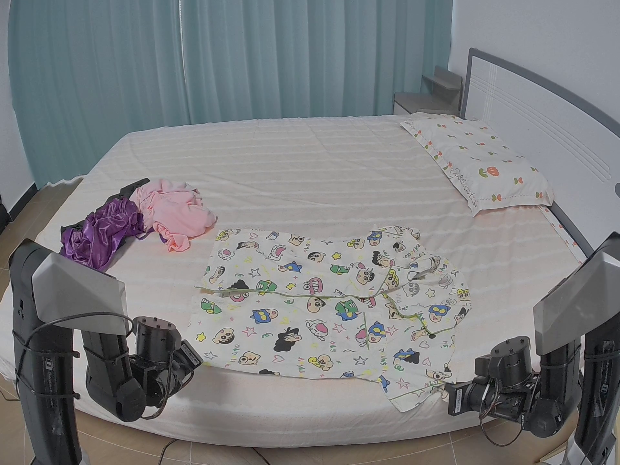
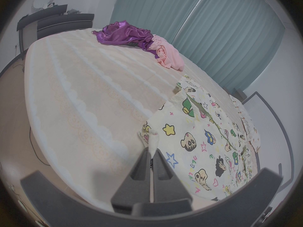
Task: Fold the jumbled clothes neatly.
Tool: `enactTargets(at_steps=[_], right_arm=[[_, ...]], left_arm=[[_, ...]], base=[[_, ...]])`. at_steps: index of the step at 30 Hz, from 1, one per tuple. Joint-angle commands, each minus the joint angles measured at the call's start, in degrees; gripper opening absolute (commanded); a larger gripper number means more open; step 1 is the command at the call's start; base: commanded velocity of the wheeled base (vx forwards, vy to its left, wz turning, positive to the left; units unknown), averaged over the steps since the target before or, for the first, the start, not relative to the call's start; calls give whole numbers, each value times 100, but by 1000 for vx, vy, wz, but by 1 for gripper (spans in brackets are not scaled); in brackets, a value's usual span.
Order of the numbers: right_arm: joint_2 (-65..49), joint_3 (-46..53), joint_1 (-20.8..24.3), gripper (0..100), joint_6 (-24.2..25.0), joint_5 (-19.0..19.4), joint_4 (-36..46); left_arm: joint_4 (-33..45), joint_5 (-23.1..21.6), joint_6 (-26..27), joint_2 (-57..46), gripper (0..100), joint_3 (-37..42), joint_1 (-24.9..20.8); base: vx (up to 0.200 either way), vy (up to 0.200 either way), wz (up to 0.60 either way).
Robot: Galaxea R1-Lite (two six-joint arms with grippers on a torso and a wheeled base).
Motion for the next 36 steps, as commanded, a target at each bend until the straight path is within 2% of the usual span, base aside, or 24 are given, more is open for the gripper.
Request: enactTargets(at_steps=[1,16,36], right_arm=[[-331,96,134,0,-8,-11,436],[-920,96,301,0,-8,-11,1684],[-1350,96,476,0,1,-55,2730]], left_arm=[[-10,3,16,-5,0,93,-40],[-10,-32,68,-40,0,287,-84],[-19,-58,367,-233,0,823,-198]], base=[[0,0,0],[0,0,0],[0,0,0]])
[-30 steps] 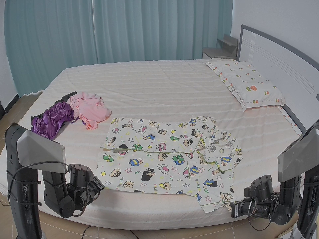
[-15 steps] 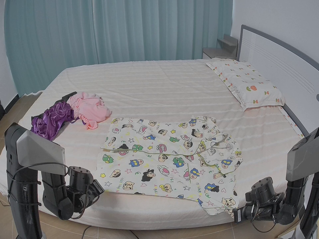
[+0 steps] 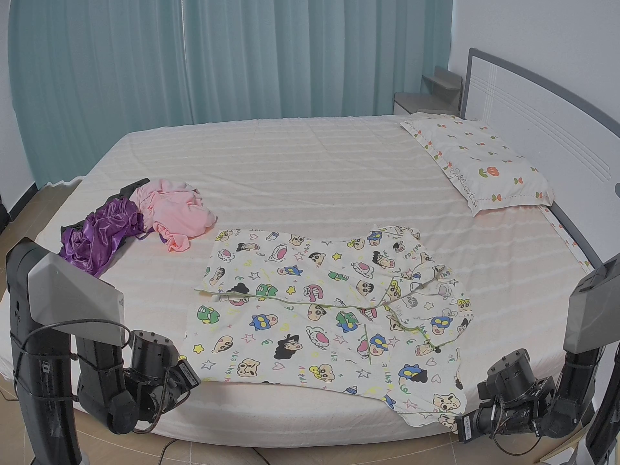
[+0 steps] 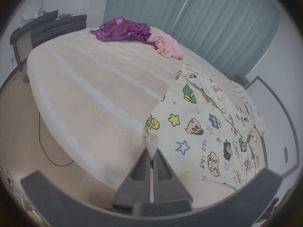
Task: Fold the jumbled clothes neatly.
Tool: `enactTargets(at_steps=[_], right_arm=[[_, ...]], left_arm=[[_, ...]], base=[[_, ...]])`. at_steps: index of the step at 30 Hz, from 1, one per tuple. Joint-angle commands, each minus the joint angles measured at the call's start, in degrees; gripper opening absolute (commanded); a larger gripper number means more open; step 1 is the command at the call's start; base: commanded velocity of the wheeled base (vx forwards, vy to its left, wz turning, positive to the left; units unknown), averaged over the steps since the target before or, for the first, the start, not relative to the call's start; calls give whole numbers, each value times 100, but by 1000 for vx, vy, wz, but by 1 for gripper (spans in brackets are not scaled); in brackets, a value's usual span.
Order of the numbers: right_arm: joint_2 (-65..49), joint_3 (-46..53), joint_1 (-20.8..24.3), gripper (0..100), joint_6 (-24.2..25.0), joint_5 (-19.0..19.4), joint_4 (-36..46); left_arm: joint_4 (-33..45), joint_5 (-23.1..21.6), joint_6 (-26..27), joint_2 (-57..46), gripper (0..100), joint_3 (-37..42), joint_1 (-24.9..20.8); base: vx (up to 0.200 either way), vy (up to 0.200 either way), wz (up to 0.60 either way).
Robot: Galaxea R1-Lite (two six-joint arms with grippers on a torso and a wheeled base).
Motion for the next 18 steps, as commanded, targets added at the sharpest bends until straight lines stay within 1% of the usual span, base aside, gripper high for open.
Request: enactTargets(at_steps=[1,6,10,15,18], right_arm=[[-162,99,36,0,-3,-12,99],[-320,99,36,0,-3,-12,468],[-496,99,72,0,-3,-3,741],[-610,99,80,0,-12,-3,1066],[-654,99,89,0,-12,6,1189]], left_arm=[[-2,7,20,-71,0,115,-54],[7,7,169,-203,0,308,-169],[7,7,204,-194,0,352,-160],[7,-1,486,-212,0,589,-169],[7,-10,512,-256,0,633,-169]], base=[[0,0,0],[0,0,0],[0,0,0],[0,0,0],[0,0,0]])
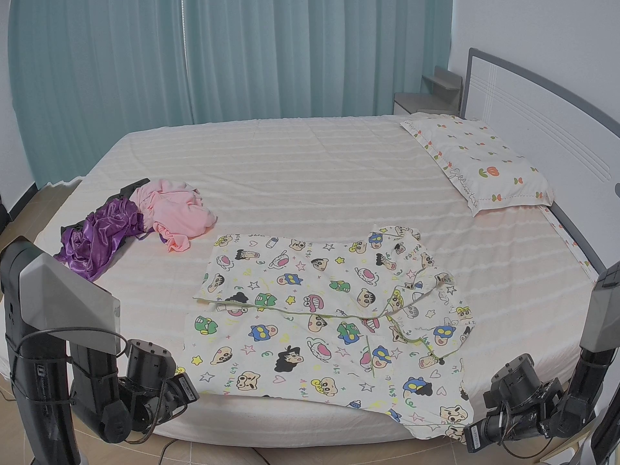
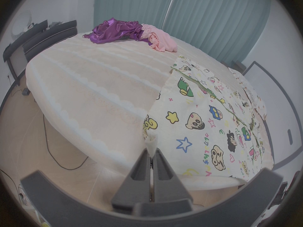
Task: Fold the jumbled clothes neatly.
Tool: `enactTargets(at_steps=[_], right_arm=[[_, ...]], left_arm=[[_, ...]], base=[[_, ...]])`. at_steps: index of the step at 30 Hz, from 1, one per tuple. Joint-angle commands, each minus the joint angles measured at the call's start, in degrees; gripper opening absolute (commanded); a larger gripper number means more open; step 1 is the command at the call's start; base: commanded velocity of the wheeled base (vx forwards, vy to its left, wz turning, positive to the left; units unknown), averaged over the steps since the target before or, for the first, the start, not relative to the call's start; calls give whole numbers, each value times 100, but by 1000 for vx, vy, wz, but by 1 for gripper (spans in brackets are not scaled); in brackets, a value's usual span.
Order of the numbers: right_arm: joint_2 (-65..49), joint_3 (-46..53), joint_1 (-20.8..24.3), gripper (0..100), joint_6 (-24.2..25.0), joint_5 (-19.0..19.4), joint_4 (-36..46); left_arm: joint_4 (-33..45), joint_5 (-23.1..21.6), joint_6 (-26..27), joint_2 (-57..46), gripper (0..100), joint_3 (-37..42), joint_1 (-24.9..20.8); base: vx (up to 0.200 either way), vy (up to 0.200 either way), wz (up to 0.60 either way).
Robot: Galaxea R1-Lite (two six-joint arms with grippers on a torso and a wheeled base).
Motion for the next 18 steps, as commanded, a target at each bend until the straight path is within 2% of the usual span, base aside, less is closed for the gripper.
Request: enactTargets(at_steps=[1,11,18], right_arm=[[-126,99,31,0,-3,14,94],[-214,99,198,0,-12,-30,384],[-346,99,339,0,-65,-30,797]], left_arm=[[7,-8,17,-76,0,98,-4],[60,-148,298,-287,0,485,-66],[596,-148,527,-340,0,555,-66]], base=[[0,0,0],[0,0,0],[0,0,0]])
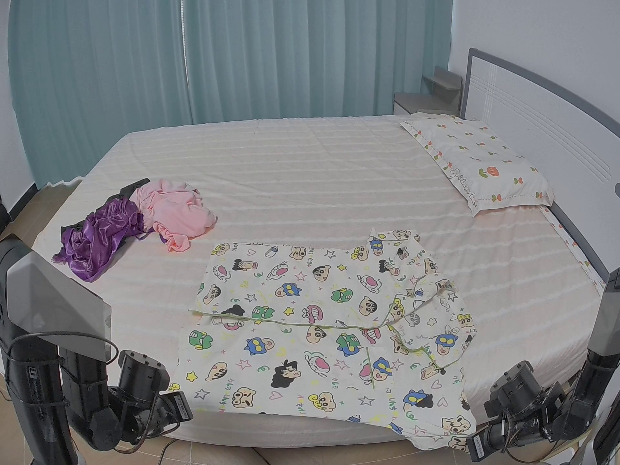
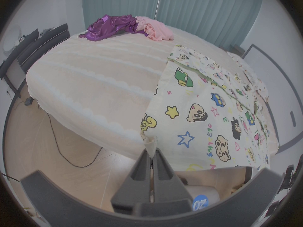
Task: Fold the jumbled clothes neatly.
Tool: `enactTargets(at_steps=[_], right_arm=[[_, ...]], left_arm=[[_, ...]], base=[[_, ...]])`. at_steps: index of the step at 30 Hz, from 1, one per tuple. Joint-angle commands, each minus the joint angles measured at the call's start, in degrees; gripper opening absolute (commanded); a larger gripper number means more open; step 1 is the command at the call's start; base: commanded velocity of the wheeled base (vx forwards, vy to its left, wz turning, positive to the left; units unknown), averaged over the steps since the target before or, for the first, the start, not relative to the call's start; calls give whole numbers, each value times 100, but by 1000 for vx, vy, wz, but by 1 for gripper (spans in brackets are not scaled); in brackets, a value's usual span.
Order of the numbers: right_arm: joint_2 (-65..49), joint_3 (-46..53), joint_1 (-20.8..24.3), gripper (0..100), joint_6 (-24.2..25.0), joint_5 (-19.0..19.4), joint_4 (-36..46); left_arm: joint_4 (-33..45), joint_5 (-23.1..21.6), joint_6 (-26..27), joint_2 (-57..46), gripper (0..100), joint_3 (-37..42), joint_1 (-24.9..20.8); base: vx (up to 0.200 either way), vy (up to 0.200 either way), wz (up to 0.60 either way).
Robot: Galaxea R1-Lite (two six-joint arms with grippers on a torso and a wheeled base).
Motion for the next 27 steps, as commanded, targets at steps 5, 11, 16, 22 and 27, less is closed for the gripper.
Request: enactTargets(at_steps=[5,11,16,22,27], right_arm=[[-266,101,80,0,-32,18,-84],[-1031,101,-8,0,-14,27,-515],[-1505,22,-280,0,-23,36,-506],[-1453,-321,-746,0,-32,62,-541],[-1400,-637,-1045,0,-32,361,-532]], left_arm=[[126,-39,54,-309,0,-16,6],[768,-469,27,-1267,0,-491,42],[2675,-496,-219,-1909,0,-1545,147],[4696,-795,-526,-2216,0,-2846,156],[5303,-953,-570,-2049,0,-3461,182]], base=[[0,0,0],[0,0,0],[0,0,0],[0,0,0],[0,0,0]])
